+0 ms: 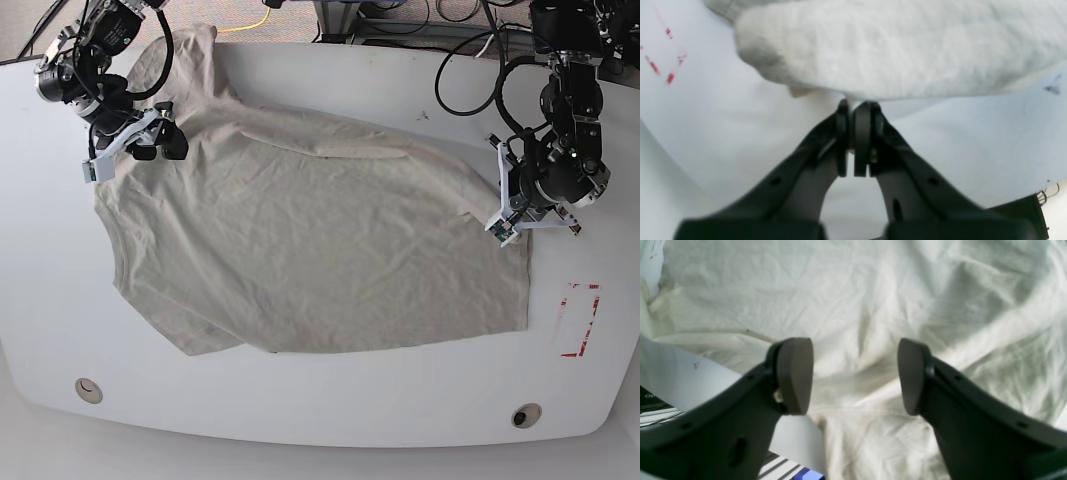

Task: Layout the t-shirt on the table in an organized manner, then fold the t-shirt properly
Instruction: 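Grasp the shirt's shoulder with the right gripper near the collar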

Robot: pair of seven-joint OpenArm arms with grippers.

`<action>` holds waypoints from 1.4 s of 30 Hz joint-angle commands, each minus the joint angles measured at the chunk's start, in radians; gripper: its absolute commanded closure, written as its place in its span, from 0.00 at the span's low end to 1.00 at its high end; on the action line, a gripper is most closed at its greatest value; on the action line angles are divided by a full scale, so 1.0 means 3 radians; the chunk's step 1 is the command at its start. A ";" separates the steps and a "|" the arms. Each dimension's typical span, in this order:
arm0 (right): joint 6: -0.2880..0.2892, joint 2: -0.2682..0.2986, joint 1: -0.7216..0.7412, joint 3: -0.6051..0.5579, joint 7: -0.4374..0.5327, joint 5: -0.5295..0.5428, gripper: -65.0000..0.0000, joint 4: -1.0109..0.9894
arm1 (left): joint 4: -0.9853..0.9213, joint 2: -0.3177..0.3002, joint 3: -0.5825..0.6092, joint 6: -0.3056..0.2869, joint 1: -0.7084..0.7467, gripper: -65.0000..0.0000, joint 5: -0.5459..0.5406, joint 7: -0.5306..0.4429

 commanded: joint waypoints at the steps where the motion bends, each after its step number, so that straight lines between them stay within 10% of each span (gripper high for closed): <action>1: 0.0023 0.0046 0.0028 0.0012 0.0063 0.0066 0.41 0.0046 | 0.0064 -0.0034 -0.0024 -0.0003 -0.0073 1.00 0.0004 -0.0032; 22: -0.0003 0.0466 0.0227 0.0257 0.0063 0.0056 0.40 -0.0056 | 0.0064 -0.0105 -0.0034 -0.0003 -0.0063 1.00 -0.0001 -0.0032; 26: -0.0003 0.0578 0.0237 0.0400 0.0063 0.0056 0.28 -0.0307 | 0.0064 -0.0105 -0.0039 -0.0003 -0.0063 1.00 -0.0001 -0.0032; 31: 0.0023 0.0599 0.0191 0.0549 0.0063 0.0066 0.11 -0.0609 | 0.0069 -0.0105 -0.0095 -0.0003 -0.0058 1.00 -0.0001 -0.0032; 42: 0.0181 0.0512 -0.0110 0.0963 0.0063 0.0077 0.14 -0.0737 | 0.0069 -0.0105 -0.0366 -0.0003 0.0003 1.00 -0.0001 -0.0032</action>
